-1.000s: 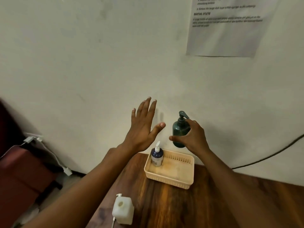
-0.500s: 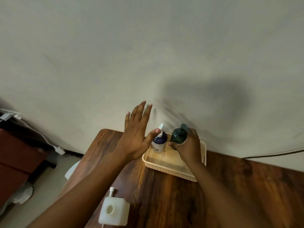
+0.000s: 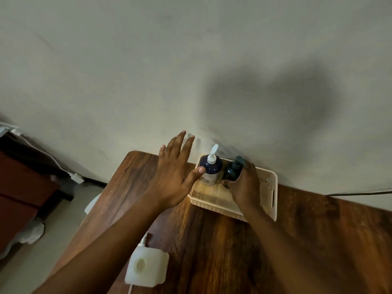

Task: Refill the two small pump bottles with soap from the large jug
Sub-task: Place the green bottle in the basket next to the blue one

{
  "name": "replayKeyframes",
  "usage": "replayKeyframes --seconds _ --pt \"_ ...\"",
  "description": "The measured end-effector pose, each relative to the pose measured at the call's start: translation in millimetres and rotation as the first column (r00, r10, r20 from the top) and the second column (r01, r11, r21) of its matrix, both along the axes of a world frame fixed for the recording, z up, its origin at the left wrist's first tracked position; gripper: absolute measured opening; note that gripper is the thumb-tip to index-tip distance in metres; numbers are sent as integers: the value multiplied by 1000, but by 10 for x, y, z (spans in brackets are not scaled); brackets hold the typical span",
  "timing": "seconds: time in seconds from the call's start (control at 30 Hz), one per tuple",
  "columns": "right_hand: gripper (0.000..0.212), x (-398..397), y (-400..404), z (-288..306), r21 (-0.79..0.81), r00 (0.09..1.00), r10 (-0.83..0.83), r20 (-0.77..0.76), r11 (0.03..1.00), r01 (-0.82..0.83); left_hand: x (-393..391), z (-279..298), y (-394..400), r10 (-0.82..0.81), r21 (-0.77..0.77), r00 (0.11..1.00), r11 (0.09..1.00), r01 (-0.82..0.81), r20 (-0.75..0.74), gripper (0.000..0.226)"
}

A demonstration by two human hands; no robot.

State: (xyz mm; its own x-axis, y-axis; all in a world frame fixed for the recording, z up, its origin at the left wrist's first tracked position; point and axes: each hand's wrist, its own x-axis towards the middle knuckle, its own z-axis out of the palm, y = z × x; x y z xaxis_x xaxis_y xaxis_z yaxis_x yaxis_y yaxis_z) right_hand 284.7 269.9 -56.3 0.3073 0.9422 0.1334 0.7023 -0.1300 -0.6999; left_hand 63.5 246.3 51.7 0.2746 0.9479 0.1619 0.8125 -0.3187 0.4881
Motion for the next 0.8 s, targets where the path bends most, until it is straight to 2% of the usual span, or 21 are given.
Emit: replayKeyframes --seconds 0.27,0.4,0.47,0.6,0.73,0.8 --pt "93 69 -86 182 -67 996 61 -61 996 -65 -34 -3 -96 5 -30 999 1000 -7 -54 84" --pt "101 82 -224 308 -68 994 98 -42 993 -101 -48 74 -204 33 -46 997 998 -36 -63 82" --pt "106 67 -340 390 -42 993 116 7 992 -115 -93 168 -320 52 -63 996 996 -57 -72 79" --pt "106 -33 -560 616 96 982 132 138 985 -146 -247 399 -595 109 -67 978 990 -123 -179 76" --pt "105 -280 -780 837 199 967 243 82 947 -254 -451 516 -818 144 -111 974 980 -165 -177 75" --pt "106 -442 -876 878 196 943 331 27 924 -330 -601 465 -910 159 -106 973 978 -178 -165 75"
